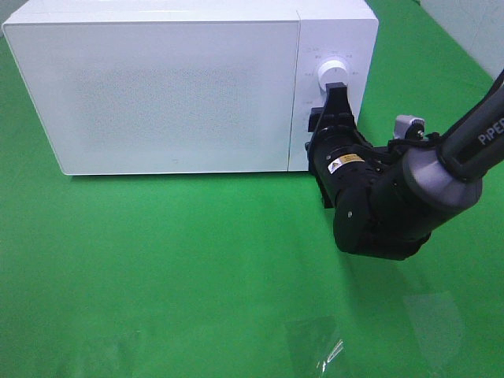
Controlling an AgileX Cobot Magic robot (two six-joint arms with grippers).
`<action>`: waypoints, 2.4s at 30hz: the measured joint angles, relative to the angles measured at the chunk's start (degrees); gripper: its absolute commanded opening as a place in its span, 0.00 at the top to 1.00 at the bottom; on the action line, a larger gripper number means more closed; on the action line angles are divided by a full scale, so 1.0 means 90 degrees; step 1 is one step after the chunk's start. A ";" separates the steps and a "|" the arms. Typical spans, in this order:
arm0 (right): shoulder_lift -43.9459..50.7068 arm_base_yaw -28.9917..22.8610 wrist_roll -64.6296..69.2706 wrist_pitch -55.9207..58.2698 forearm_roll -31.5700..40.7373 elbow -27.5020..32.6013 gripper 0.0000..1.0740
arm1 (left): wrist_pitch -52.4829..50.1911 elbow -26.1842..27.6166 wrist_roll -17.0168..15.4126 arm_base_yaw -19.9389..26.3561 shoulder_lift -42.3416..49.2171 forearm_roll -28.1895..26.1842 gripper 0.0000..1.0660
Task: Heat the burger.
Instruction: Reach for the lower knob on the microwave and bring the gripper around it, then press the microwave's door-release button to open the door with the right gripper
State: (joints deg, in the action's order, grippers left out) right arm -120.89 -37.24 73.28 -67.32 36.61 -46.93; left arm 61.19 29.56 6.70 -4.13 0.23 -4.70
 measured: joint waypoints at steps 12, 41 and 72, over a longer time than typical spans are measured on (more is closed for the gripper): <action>0.0000 0.0025 0.0675 0.0000 -0.0178 0.0006 1.00 | 0.0000 0.0000 0.0000 0.0000 0.0000 0.0000 0.10; 0.0102 -0.0032 -0.1713 0.0223 0.0299 -0.0038 0.49 | 0.0000 0.0000 0.0000 0.0000 0.0000 0.0000 0.10; 0.2502 -0.0038 -0.4596 0.1903 -0.1095 0.1993 0.34 | 0.0000 0.0000 0.0000 0.0000 0.0000 0.0000 0.10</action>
State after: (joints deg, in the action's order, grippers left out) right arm -98.38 -37.59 31.91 -50.19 26.76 -28.99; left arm 61.19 29.56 6.70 -4.13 0.23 -4.70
